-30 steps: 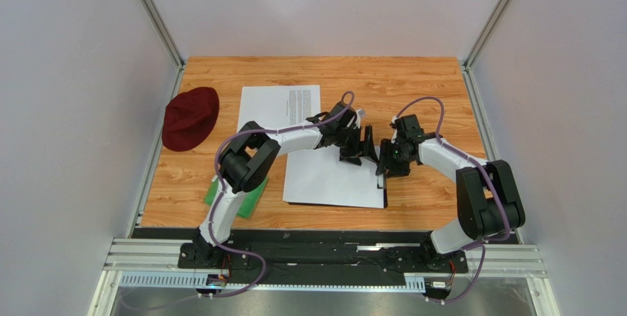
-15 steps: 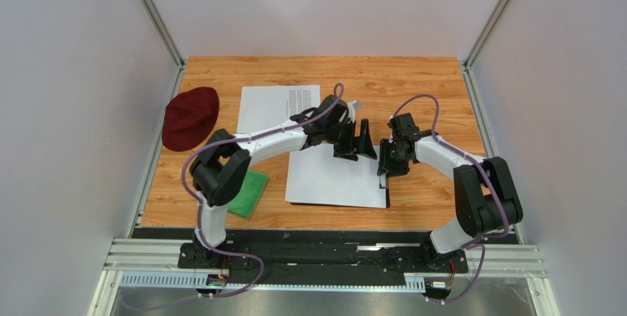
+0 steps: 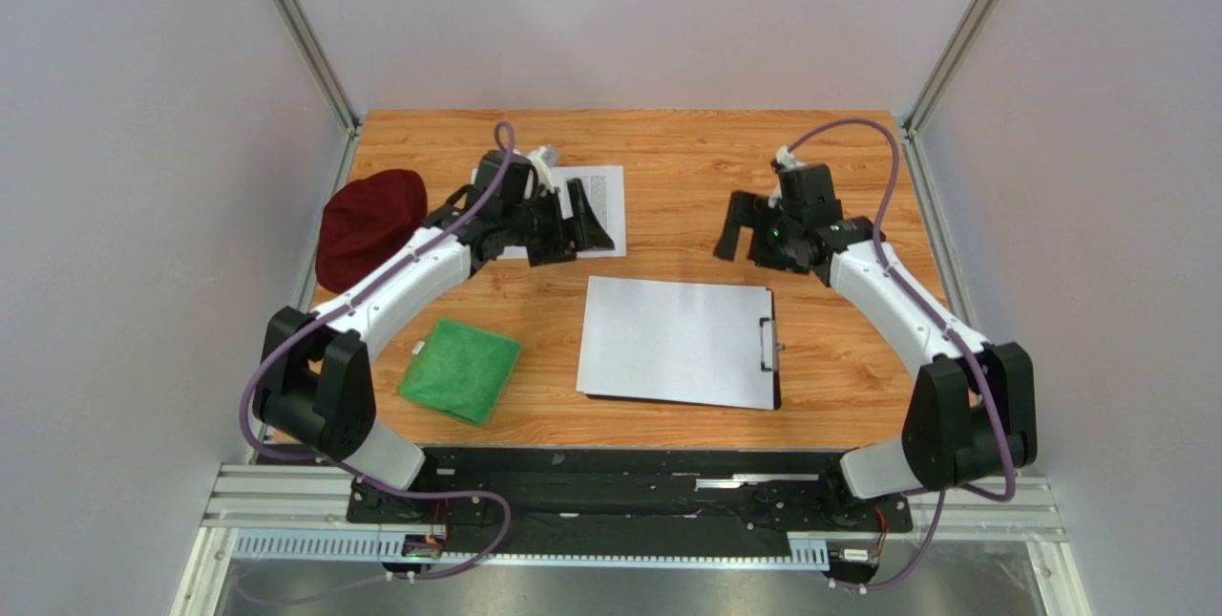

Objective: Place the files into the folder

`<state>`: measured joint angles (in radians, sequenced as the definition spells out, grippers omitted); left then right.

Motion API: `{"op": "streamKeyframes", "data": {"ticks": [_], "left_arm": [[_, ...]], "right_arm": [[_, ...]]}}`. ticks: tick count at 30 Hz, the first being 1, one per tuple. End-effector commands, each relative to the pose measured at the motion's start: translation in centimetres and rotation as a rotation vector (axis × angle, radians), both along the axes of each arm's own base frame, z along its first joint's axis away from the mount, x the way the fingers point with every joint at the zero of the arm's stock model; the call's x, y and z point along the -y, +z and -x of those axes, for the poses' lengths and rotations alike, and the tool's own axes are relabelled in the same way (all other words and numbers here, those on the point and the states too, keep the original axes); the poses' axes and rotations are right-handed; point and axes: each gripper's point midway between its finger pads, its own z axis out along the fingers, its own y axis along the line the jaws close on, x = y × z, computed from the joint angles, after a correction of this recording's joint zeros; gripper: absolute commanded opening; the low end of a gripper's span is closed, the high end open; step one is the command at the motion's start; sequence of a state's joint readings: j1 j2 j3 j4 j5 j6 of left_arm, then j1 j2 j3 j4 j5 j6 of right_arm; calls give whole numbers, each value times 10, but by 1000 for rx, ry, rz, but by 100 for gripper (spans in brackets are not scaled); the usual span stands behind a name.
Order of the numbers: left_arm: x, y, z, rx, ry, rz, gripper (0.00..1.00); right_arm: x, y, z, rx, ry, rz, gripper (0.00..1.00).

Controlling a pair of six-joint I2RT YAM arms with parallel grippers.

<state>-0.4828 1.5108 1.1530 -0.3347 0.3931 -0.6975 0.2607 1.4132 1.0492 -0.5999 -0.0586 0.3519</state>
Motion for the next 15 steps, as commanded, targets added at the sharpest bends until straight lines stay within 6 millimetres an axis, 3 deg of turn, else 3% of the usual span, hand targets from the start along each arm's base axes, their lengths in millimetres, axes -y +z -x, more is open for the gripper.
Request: {"op": "streamKeyframes", "data": {"ticks": [1,2,3,4,5,6,7,8,9,10,11,12,13,15], "left_arm": [[-33,5,-58,37,104,-54,85],[-36,-17,-67,-20,105,-101,83],[-40,-21,-78,-26,119,-126,82],[-42,-7,-99,11,147,-139,82],[-44,-30,-105,-48,145,-173,81],[-47,-32,-116,-47,160,-175,81],[-47,-28,-129,-33,174,-167,79],[-47,-45,-137,-72,189,-166,78],[-52,-48,-146,-79,207,-157,75],[-50,-46,-155,-79,220,-135,73],[-51,-60,-163,-94,231,-135,72],[-53,-64,-168,-102,239,-132,71],[-51,-61,-176,-96,248,-119,70],[-49,-78,-182,-129,255,-115,70]], "right_arm": [[-99,62,-95,239,141,-318,100],[-104,52,-101,190,128,-284,100],[-122,55,-108,195,152,-272,100],[-134,52,-129,200,154,-259,100],[-140,50,-137,201,154,-250,100],[-148,47,-143,201,161,-245,100],[-152,26,-151,166,158,-230,100],[-160,38,-162,190,166,-250,98],[-165,34,-166,182,172,-259,96],[-171,16,-172,155,176,-256,95],[-176,20,-180,166,180,-263,91],[-179,0,-184,137,185,-250,89],[-181,-5,-187,131,185,-245,87],[-188,-21,-190,109,196,-255,72]]}}
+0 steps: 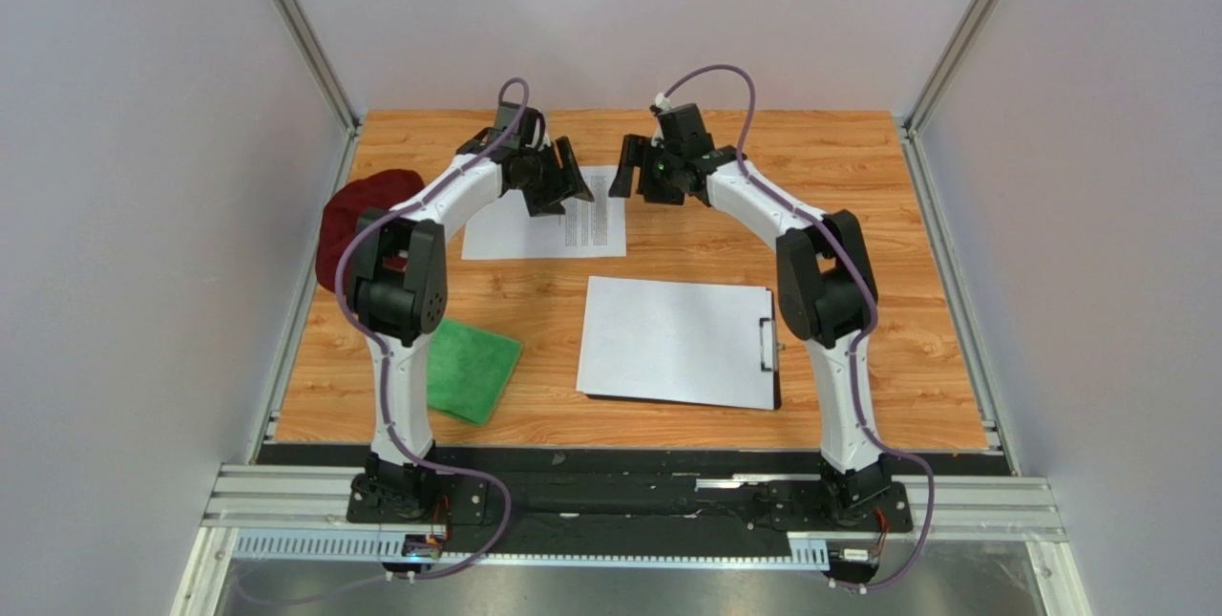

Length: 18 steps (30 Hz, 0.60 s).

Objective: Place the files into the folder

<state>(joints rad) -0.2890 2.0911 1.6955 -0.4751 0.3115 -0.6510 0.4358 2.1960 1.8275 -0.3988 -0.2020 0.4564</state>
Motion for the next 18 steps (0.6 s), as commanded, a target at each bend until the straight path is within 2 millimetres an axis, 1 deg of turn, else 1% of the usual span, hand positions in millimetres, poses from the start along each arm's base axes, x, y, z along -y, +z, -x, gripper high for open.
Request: {"op": "streamKeyframes", "data": {"ticks": [1,2,3,4,5,6,8,9,10,12,13,14,18], "left_arm": [[-1,-7,-24,-14,52,38,69],[0,-23,-24,-51,55,38,68],[0,-26,-27,-63,64,42,67],[-1,-42,-25,-112,85,39,66],[-2,-46,-24,-130,97,40,65],[-4,-55,-21,-156,109,41,63],[-5,-62,-19,-175,144,54,63],[-7,-70,-15,-195,158,47,63],[-7,-71,-14,-201,171,55,63],[-6,-76,-8,-229,183,77,63],[-5,-76,-9,-227,184,90,63],[-5,-75,-9,-229,186,97,63],[-6,-72,-8,-219,189,105,62]], "right_arm": [[-9,-13,-16,-18,1,-26,68],[-9,-19,-16,-31,-1,-21,65],[-10,-28,-15,-47,3,-18,64],[-11,-33,-14,-53,5,-13,64],[-13,-35,-13,-52,11,-7,64],[-16,-40,-11,-51,26,12,64],[-15,-47,-8,-51,28,52,65],[-19,-51,-5,-53,37,63,66],[-19,-54,-3,-59,36,72,68],[-24,-66,1,-87,44,79,69],[-28,-67,3,-100,47,69,69],[-31,-75,6,-121,53,69,69],[-41,-83,13,-152,69,40,69]]}}
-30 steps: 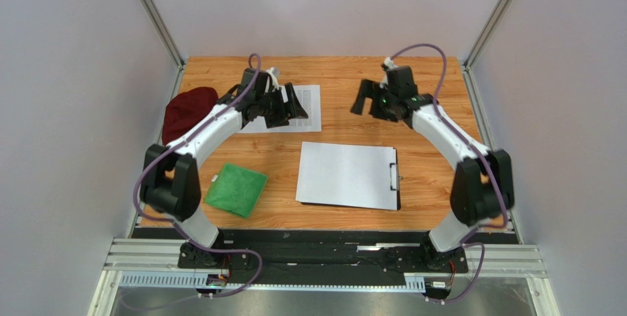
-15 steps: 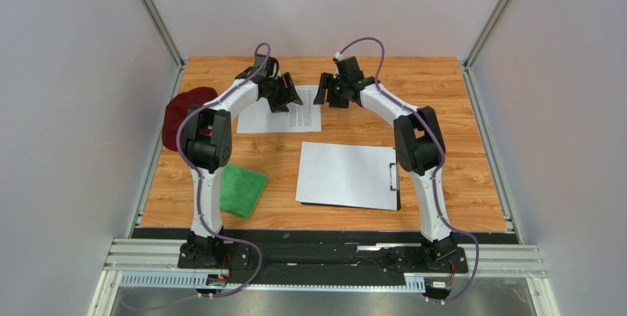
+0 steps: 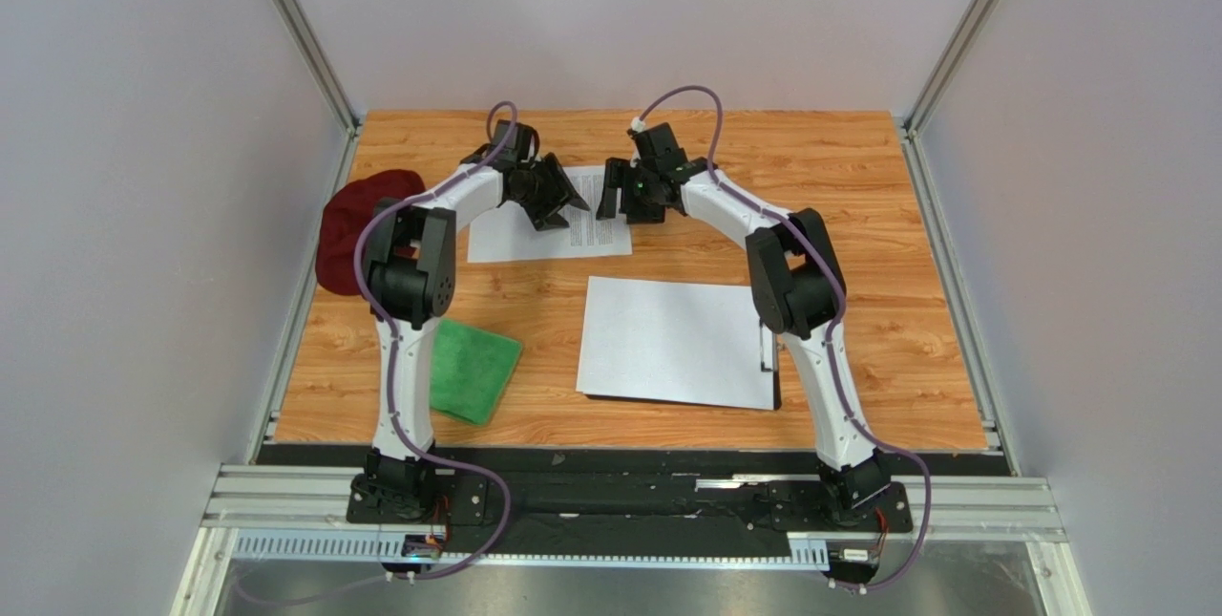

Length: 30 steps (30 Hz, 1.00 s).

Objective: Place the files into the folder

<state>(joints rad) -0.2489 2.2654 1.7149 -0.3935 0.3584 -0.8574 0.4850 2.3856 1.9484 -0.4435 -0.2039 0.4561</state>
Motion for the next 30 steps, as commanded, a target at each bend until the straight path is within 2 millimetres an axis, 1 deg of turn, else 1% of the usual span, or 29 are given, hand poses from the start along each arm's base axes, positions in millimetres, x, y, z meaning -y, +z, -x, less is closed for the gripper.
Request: {"op": "streamKeyframes", "data": {"ticks": [1,3,4,5,6,7,8,9,10,11,12,13,14,15,16,17,19,21,22,23,24,25,26,27,28,29,30], "left_arm": [[-4,-7,12,-45,23,-8,62],[-5,-8,14,-50,20,-3,62],[-4,-7,14,-45,17,3,62],[-4,-6,14,-43,13,6,62],[-4,-8,15,-47,13,5,62],[-4,-7,15,-44,13,6,62],[-4,-8,15,-44,12,8,62],[-4,-8,15,-45,12,10,62],[-4,-7,15,-40,11,15,62],[-4,-6,15,-41,9,22,62],[-4,-7,17,-45,9,23,62],[-4,-5,15,-37,10,28,62],[-4,-5,16,-39,10,31,61],[-4,-4,15,-35,12,33,62],[-4,-5,15,-34,11,35,62],[-4,-3,15,-32,10,39,62],[-2,-2,14,-30,6,48,62],[-1,-1,15,-29,1,59,61],[0,0,14,-27,-1,62,62],[0,-2,17,-36,-2,65,62],[1,-1,17,-32,-1,74,62],[2,-1,18,-31,-3,83,62],[4,-2,22,-35,-16,99,62],[6,6,18,8,-29,113,64],[7,10,18,28,-40,117,66],[5,10,20,49,-53,104,73],[3,22,17,89,-58,96,77]], "right_arm": [[-13,-14,9,-48,23,-29,69],[-16,-12,11,-55,27,-62,69],[-21,-5,9,-38,43,-104,69],[-20,-5,12,-44,50,-130,69],[-24,0,12,-53,40,-177,69],[-32,9,11,-39,75,-253,69],[-33,16,10,-38,82,-297,70],[-35,14,15,-66,76,-335,70],[-41,24,14,-49,101,-396,72],[-41,25,13,-57,95,-422,73],[-40,21,17,-103,63,-457,74],[-43,32,11,-63,68,-511,76],[-38,34,8,-61,44,-538,79],[-34,24,13,-95,8,-567,82],[-39,43,8,-73,-6,-678,82],[-34,40,4,-96,-41,-727,82],[-36,45,4,-114,-50,-812,82],[-36,35,7,-135,-64,-769,83],[-32,21,10,-143,-72,-700,83],[-33,24,12,-134,-64,-678,83],[-32,22,14,-133,-57,-656,84],[-28,15,17,-159,-67,-626,84],[-26,14,20,-142,-54,-594,84],[-23,13,22,-143,-61,-572,84],[-18,13,22,-135,-79,-554,84],[-15,10,24,-145,-90,-550,84],[-14,7,24,-161,-99,-550,83]]}}
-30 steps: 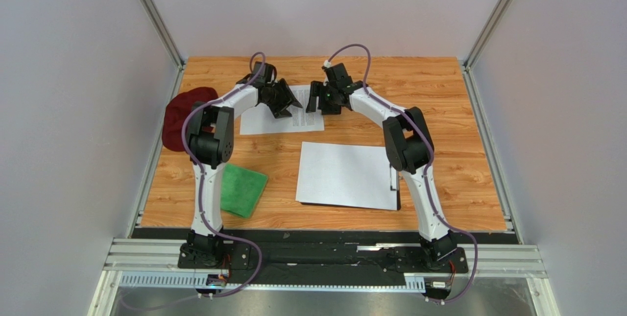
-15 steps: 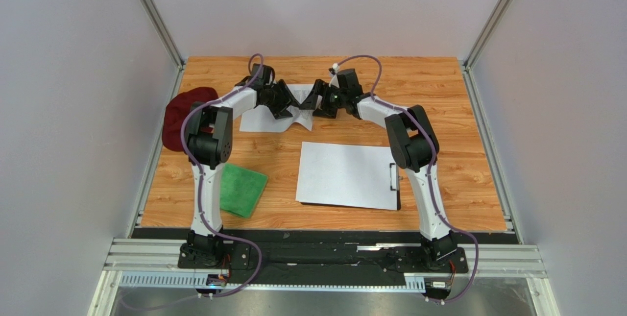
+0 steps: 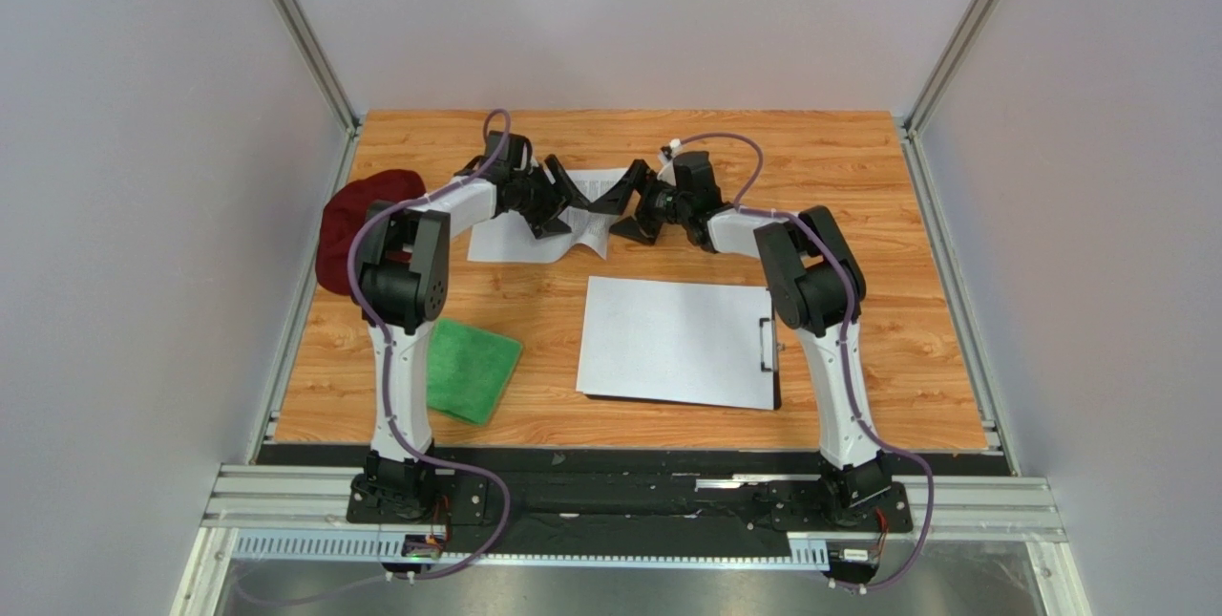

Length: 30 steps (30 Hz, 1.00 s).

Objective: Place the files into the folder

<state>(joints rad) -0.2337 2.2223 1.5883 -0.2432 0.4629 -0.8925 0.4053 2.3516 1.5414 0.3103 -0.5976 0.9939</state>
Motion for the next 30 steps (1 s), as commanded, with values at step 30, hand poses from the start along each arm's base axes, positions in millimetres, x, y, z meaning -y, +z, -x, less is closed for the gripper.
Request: {"op": "streamKeyframes", "data": {"ticks": [30], "left_arm": [[-49,3,-22,-130,93,-234,79]], "right_arm": [[36,-19,-6,181,154,847,86]]}}
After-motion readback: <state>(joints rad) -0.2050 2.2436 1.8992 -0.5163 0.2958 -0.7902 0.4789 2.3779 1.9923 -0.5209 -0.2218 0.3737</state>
